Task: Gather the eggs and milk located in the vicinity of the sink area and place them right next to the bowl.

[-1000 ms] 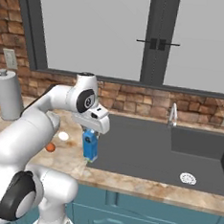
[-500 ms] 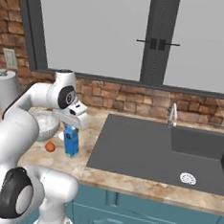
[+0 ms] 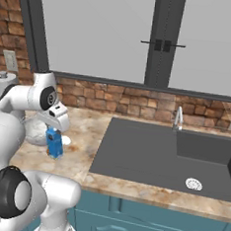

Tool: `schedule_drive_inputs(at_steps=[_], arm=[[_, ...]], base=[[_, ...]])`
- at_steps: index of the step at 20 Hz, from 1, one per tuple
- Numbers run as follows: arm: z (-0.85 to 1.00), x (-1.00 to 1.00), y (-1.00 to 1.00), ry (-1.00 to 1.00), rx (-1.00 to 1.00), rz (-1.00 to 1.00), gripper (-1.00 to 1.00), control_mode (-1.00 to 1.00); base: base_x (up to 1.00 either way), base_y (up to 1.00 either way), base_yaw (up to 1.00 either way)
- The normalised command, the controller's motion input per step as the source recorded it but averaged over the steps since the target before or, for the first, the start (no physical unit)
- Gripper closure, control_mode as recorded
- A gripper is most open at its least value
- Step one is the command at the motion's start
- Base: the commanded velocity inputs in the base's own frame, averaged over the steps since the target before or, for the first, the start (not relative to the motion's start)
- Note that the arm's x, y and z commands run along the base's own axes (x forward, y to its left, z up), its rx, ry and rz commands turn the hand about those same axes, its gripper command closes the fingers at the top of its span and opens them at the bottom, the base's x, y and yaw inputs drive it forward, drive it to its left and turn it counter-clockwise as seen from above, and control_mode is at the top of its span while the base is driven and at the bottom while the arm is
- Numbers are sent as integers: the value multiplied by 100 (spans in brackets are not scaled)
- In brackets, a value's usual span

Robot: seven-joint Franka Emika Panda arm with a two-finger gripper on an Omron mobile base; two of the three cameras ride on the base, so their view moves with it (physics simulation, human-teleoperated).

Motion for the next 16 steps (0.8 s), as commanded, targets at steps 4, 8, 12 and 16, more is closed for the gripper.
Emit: schedule_drive_inputs(at_steps=[4, 8, 12, 16], arm=[[-1, -19, 33, -4, 0, 0, 100, -100], [0, -21, 7, 0, 0, 0, 100, -100], [0, -9, 1, 0, 0, 1, 100, -100], [-1, 7, 15, -3, 0, 0, 100, -100]], base=[[0, 0, 0], [0, 0, 0], [0, 0, 0], [0, 0, 0]])
